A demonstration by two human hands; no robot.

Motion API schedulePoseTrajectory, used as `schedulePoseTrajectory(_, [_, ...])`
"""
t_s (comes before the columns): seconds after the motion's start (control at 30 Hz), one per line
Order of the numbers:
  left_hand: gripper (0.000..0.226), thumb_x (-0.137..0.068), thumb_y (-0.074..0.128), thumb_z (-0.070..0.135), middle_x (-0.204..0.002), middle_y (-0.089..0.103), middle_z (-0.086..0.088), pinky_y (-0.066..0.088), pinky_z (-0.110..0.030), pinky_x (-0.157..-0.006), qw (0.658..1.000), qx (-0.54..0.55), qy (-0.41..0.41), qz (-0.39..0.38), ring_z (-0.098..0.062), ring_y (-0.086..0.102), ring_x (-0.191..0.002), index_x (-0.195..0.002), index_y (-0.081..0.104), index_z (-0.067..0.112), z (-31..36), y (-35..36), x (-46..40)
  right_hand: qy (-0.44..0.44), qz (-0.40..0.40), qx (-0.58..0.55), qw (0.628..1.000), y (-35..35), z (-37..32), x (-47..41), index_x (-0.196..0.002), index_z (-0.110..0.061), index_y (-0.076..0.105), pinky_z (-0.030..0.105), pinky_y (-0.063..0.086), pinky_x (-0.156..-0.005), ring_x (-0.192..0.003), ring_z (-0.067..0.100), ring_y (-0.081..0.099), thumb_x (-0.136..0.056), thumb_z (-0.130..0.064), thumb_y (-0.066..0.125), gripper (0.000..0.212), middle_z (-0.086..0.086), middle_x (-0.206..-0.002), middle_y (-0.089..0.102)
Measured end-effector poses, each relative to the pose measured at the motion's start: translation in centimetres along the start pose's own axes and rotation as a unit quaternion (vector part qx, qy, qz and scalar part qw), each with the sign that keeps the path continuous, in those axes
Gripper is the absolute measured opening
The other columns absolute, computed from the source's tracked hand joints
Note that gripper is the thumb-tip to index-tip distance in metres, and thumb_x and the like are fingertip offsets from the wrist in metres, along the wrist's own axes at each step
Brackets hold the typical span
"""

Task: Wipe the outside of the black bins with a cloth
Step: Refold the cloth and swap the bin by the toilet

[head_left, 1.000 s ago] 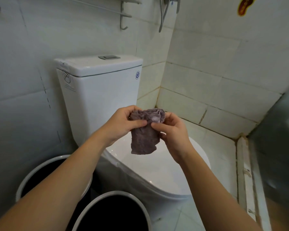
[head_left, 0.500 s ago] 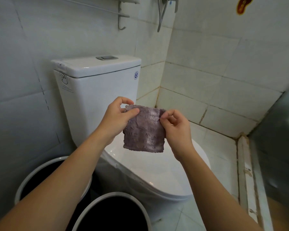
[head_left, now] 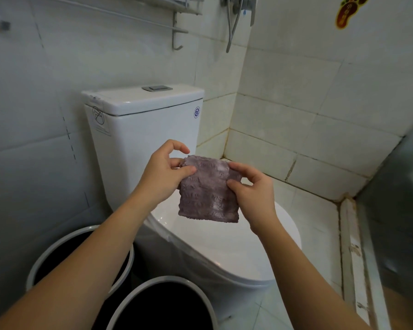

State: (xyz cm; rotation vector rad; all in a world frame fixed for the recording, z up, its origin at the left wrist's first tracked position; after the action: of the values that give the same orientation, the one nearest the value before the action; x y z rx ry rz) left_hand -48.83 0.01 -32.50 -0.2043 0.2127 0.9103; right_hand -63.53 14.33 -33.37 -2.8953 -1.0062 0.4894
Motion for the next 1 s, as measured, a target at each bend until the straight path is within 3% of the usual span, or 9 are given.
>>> schedulePoseTrajectory(0.13, [0.040, -0.079, 0.080, 0.016, -0.077, 0.075, 0.005, 0.056, -0.033, -0.067, 0.988, -0.123, 0.056, 0.079, -0.015, 0.071, -0.071, -0.094, 0.049, 0.036, 0.6, 1.2, 0.9, -0.058, 0.070, 0.131, 0.987, 0.9, -1.1, 1.2, -0.100, -0.031, 0.074, 0.005, 0.043, -0.072, -0.087, -0.009, 0.059, -0.083, -0.003, 0.062, 0.035, -0.024, -0.087, 0.069])
schedulePoseTrajectory(0.27, [0.037, -0.081, 0.077, 0.025, -0.080, 0.075, 0.009, 0.056, -0.033, -0.072, 0.972, -0.184, 0.108, 0.095, -0.011, 0.069, -0.074, -0.098, 0.047, 0.039, 1.7, 2.8, 1.9, -0.109, 0.069, 0.177, 0.976, 2.1, -2.3, 2.3, -0.115, -0.030, 0.068, 0.033, 0.055, -0.079, -0.078, 0.012, 0.066, -0.086, -0.010, 0.063, 0.035, -0.015, -0.087, 0.068])
schedulePoseTrajectory(0.37, [0.032, -0.087, 0.072, 0.025, -0.083, 0.074, 0.008, 0.058, -0.039, -0.075, 0.963, -0.207, 0.117, 0.129, -0.016, 0.068, -0.078, -0.104, 0.048, 0.036, 2.3, 3.2, 2.3, -0.122, 0.044, 0.195, 0.972, 2.9, -2.4, 3.0, -0.142, -0.029, 0.047, 0.041, 0.057, -0.080, -0.083, 0.022, 0.069, -0.094, -0.013, 0.056, 0.052, 0.001, -0.103, 0.073])
schedulePoseTrajectory(0.43, [0.028, -0.088, 0.071, 0.024, -0.082, 0.074, 0.008, 0.058, -0.039, -0.075, 0.962, -0.201, 0.106, 0.152, -0.015, 0.067, -0.077, -0.105, 0.050, 0.033, 2.5, 2.9, 2.3, -0.136, 0.037, 0.201, 0.969, 3.3, -2.4, 3.6, -0.146, -0.027, 0.040, 0.044, 0.057, -0.080, -0.087, 0.024, 0.069, -0.095, -0.013, 0.053, 0.054, 0.003, -0.109, 0.073])
schedulePoseTrajectory(0.63, [0.023, -0.086, 0.072, 0.029, -0.075, 0.070, 0.010, 0.052, -0.030, -0.064, 0.969, -0.168, 0.046, 0.175, -0.013, 0.066, -0.074, -0.091, 0.050, 0.031, 2.7, 2.3, 2.1, -0.149, 0.000, 0.174, 0.973, 4.2, -2.2, 4.6, -0.136, -0.026, 0.052, 0.046, 0.057, -0.073, -0.082, 0.021, 0.068, -0.095, -0.015, 0.049, 0.042, 0.000, -0.101, 0.073])
schedulePoseTrajectory(0.73, [0.019, -0.084, 0.072, 0.035, -0.073, 0.072, 0.011, 0.048, -0.023, -0.062, 0.982, -0.110, 0.016, 0.154, -0.006, 0.067, -0.074, -0.086, 0.054, 0.030, 2.4, 2.4, 1.9, -0.151, -0.027, 0.144, 0.978, 4.3, -2.3, 4.4, -0.130, -0.036, 0.054, 0.047, 0.056, -0.072, -0.078, 0.020, 0.066, -0.096, -0.015, 0.041, 0.043, -0.004, -0.094, 0.072])
schedulePoseTrajectory(0.8, [0.012, -0.081, 0.071, 0.037, -0.074, 0.073, 0.013, 0.054, -0.029, -0.066, 0.991, -0.077, 0.017, 0.112, -0.005, 0.069, -0.071, -0.083, 0.062, 0.030, 2.2, 2.8, 1.8, -0.154, -0.058, 0.106, 0.981, 4.5, -2.6, 4.5, -0.127, -0.038, 0.056, 0.047, 0.056, -0.075, -0.084, 0.018, 0.065, -0.097, -0.009, 0.038, 0.045, -0.006, -0.094, 0.068])
schedulePoseTrajectory(0.9, [0.023, -0.072, 0.073, 0.041, -0.082, 0.076, 0.006, 0.060, -0.043, -0.079, 0.997, -0.019, 0.003, 0.072, -0.014, 0.073, -0.081, -0.087, 0.065, 0.026, 1.8, 2.9, 1.9, -0.138, -0.057, 0.071, 0.986, 4.2, -2.4, 4.1, -0.126, -0.025, 0.063, 0.045, 0.054, -0.087, -0.107, 0.012, 0.057, -0.101, -0.006, 0.039, 0.040, -0.007, -0.120, 0.056])
schedulePoseTrajectory(1.0, [0.021, -0.075, 0.077, 0.030, -0.074, 0.075, -0.001, 0.061, -0.047, -0.074, 0.997, 0.014, -0.009, 0.071, -0.018, 0.070, -0.068, -0.085, 0.062, 0.020, 1.1, 2.2, 1.7, -0.092, -0.073, 0.024, 0.993, 3.8, -2.2, 3.6, -0.117, -0.026, 0.070, 0.036, 0.053, -0.091, -0.111, 0.007, 0.055, -0.102, -0.006, 0.043, 0.037, -0.007, -0.122, 0.052])
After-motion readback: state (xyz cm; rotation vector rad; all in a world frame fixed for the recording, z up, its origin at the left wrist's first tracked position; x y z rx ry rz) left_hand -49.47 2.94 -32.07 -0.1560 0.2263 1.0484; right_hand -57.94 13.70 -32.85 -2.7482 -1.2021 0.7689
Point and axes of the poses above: each hand's wrist, its own x-axis away from the middle knuckle, its own y-axis out of the palm, z = x × y, the point moved 5 cm from there along -x, towards the middle knuckle
